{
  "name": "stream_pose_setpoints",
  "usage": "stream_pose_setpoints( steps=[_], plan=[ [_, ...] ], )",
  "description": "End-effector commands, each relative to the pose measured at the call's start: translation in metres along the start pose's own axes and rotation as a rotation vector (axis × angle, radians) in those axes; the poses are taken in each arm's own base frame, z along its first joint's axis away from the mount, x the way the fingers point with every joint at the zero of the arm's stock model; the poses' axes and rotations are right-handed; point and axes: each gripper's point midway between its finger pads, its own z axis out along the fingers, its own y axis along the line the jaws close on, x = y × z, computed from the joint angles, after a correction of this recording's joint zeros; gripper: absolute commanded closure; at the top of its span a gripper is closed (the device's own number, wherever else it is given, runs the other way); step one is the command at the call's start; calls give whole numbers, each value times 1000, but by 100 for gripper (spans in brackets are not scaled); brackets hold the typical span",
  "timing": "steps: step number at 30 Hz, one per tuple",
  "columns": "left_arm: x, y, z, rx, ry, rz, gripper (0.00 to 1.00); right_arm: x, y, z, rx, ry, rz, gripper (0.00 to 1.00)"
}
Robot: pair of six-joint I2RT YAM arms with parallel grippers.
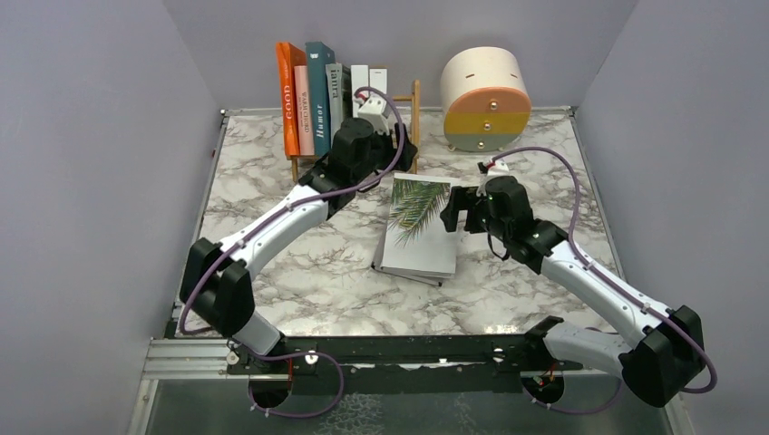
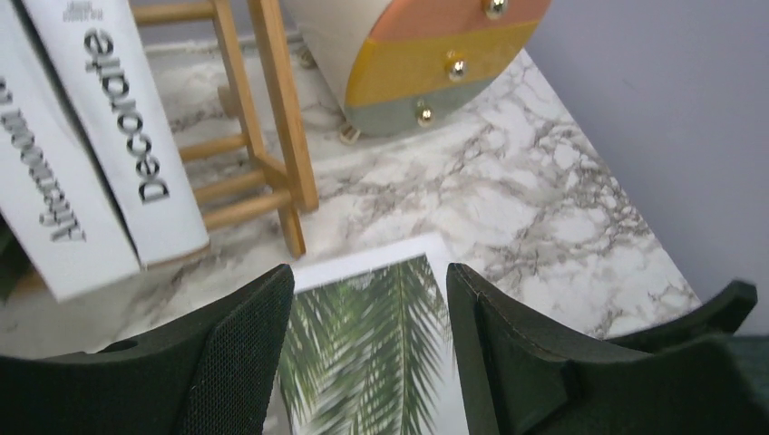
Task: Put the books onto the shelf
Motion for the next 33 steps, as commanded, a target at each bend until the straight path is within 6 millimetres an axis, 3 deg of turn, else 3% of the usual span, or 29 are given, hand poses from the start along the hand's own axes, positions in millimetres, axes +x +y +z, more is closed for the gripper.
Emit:
stream_pose_setpoints(
  steps=[1, 7, 10, 15, 25, 33],
  plan=[
    [40, 4, -36, -54, 47, -44, 44, 7, 0, 0, -21, 32, 53, 10],
    [121, 28, -61, -136, 189, -88, 44, 33, 10, 8, -89, 115, 85, 13],
    [143, 36, -68, -160, 225, -113, 44, 45, 14, 12, -115, 158, 100, 14],
    [154, 45, -77, -184, 221, -133, 43, 54, 14, 14, -121, 186, 104, 15],
    [185, 38, -66, -59, 295, -223, 34, 64, 20, 21, -163, 211, 102, 21],
    [200, 50, -65, 35, 321, -322, 33, 68, 20, 27, -165, 213, 93, 25]
  ],
)
